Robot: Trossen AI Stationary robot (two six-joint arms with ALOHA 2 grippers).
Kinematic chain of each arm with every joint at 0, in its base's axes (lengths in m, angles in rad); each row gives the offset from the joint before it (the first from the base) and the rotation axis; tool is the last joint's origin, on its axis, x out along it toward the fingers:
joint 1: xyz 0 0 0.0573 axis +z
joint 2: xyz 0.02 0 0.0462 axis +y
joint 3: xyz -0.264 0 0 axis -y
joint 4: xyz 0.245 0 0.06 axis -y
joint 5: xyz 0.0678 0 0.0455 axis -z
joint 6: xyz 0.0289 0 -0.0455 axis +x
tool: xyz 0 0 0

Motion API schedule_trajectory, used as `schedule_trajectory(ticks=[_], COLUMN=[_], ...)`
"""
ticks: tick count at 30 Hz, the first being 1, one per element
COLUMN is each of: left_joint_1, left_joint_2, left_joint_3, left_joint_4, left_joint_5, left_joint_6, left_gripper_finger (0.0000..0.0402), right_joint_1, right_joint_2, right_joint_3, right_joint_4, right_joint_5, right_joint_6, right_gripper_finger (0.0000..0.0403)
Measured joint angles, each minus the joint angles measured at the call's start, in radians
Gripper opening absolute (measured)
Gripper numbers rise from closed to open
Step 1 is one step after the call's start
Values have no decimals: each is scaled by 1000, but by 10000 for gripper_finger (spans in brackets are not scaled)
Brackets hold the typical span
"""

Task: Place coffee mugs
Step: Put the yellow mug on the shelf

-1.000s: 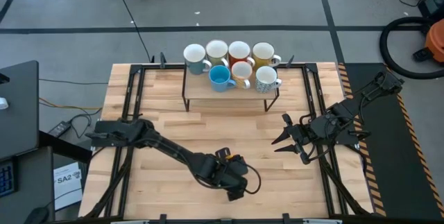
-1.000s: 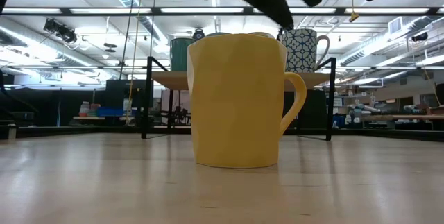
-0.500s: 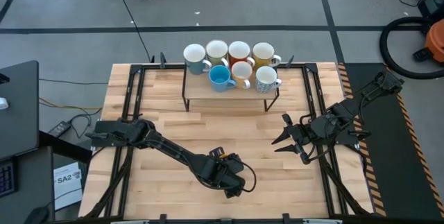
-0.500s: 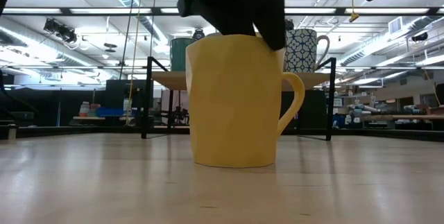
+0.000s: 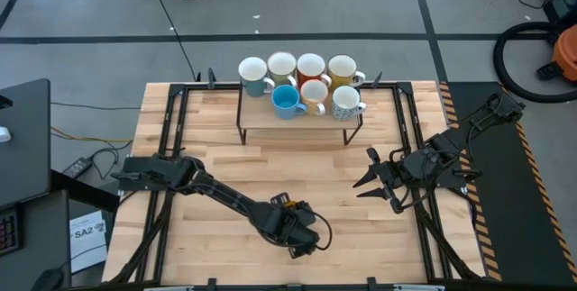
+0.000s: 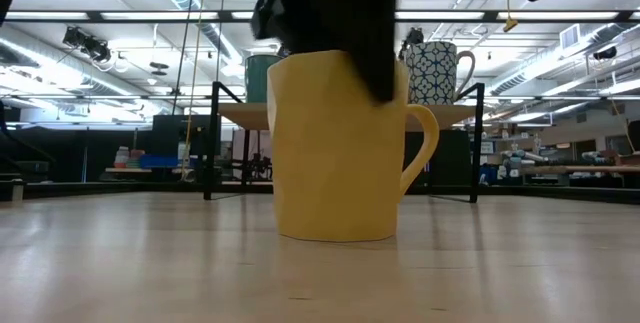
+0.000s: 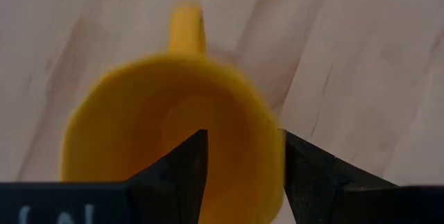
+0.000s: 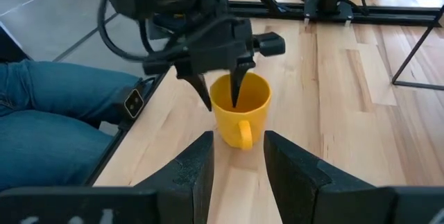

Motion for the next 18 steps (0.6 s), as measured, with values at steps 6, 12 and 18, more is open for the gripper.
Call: schedule_trajectory(ticks=[6,12,18], left_joint_1=[4,4,4], left_joint_2=[4,5,5], left_joint_3=[0,0,0], left_joint_4=[-55,-135,-214], left_joint_5=[21,45,46], left_joint_6=[6,108,257], left_gripper_finger=[145,83,30], right_joint_1=[0,0,0], right_joint_2=[0,0,0], right_joint_3=[0,0,0], right_joint_4=[10,13,13], right_joint_5=[0,0,0], right_joint_6=[-1,-2,-2], right_gripper_finger=[132,132,132])
